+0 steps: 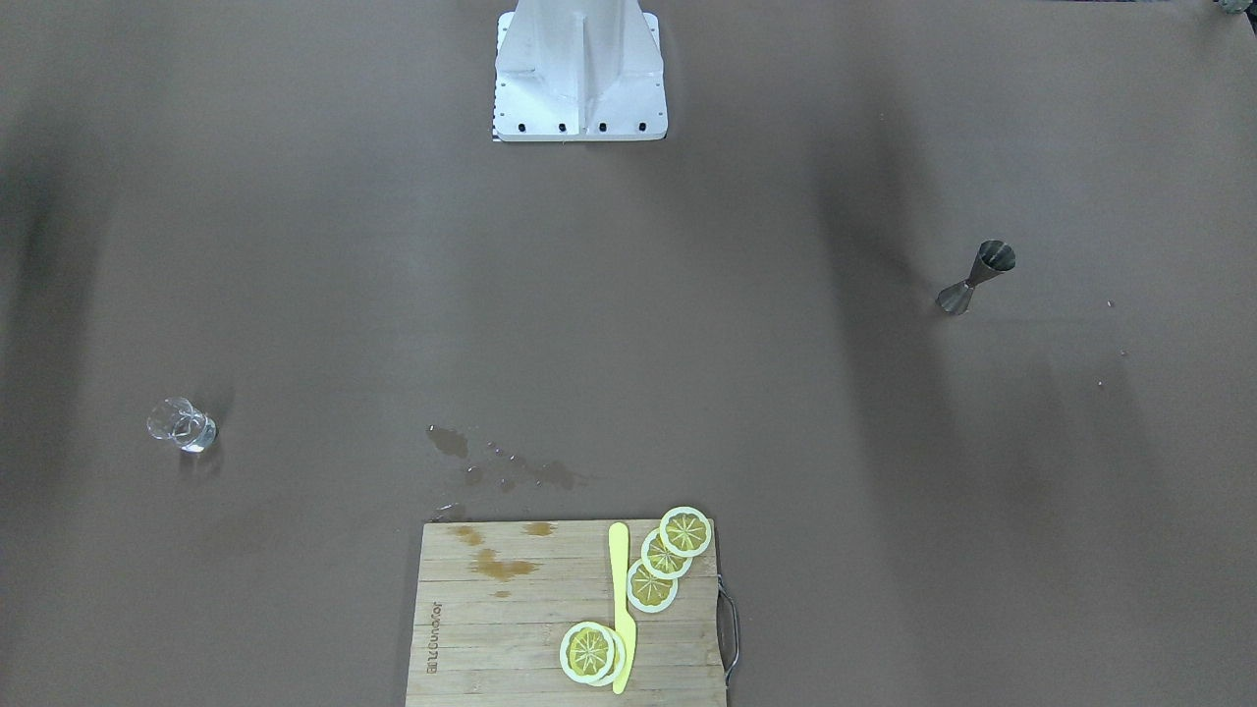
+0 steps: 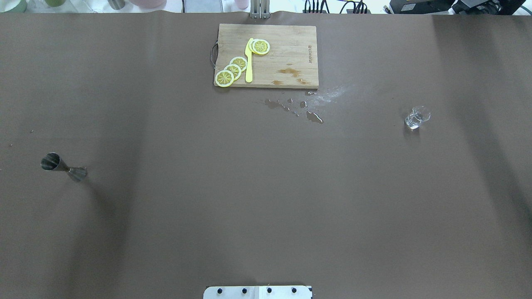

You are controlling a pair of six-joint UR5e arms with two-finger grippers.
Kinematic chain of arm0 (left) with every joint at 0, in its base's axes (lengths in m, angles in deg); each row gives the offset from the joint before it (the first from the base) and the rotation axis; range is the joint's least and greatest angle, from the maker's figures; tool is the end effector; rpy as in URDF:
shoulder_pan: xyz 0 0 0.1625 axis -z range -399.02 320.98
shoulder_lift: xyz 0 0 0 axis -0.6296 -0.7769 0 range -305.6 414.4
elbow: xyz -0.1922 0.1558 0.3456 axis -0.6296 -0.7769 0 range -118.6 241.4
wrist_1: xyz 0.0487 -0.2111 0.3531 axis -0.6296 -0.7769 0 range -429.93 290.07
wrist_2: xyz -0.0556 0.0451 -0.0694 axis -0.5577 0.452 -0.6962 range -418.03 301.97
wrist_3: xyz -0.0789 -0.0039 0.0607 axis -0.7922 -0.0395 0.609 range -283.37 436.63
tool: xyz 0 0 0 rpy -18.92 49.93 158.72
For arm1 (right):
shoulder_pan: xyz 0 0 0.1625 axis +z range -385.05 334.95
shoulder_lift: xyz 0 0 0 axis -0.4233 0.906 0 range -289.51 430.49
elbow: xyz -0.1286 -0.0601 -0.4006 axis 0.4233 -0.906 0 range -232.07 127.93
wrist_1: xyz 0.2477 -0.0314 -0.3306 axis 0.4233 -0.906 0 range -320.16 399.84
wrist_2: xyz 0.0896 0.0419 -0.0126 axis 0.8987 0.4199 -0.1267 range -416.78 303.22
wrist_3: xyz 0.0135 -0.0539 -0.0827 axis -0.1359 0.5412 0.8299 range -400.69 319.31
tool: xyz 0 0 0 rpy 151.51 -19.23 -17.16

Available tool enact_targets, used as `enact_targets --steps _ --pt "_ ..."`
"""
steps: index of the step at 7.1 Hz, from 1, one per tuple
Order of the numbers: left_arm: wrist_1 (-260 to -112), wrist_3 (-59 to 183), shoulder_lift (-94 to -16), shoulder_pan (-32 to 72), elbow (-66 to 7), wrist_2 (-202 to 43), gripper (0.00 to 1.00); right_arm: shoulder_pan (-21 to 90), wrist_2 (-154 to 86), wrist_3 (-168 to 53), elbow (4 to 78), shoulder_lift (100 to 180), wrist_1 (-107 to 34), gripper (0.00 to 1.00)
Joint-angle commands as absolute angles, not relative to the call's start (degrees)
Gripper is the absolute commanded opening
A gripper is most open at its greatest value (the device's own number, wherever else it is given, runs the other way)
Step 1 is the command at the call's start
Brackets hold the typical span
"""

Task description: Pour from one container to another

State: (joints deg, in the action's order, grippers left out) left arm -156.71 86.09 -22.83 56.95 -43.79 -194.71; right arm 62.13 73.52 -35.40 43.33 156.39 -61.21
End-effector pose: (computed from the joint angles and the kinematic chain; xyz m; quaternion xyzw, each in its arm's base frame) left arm -0.1018 -0.3882 0.6302 0.0469 0.3935 0.0252 0.9178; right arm 0.0433 -0.5176 0.6003 -0.0053 -0.3447 -0.0619 0.9367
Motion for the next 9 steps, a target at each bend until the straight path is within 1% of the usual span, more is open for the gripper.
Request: enact_targets --steps 1,4,6,9 --pt "-156.8 86.2 -22.2 57.1 -43.2 -194.5 0.98 62.1 73.5 -35.4 43.6 155.1 -61.2 1.0" --pt "-156.9 86.2 -21.5 57.0 -42.4 -194.3 0.98 62.3 73.4 -35.5 43.8 155.1 -61.3 1.0" --pt "-156.9 86.1 -21.4 57.5 -42.6 -194.6 0.98 62.2 72.0 -35.5 40.8 154.4 -60.7 1.0" --pt "-156.8 86.0 -21.7 57.4 -42.1 -194.8 0.98 62.2 70.5 -35.4 41.1 155.3 -56.1 1.0"
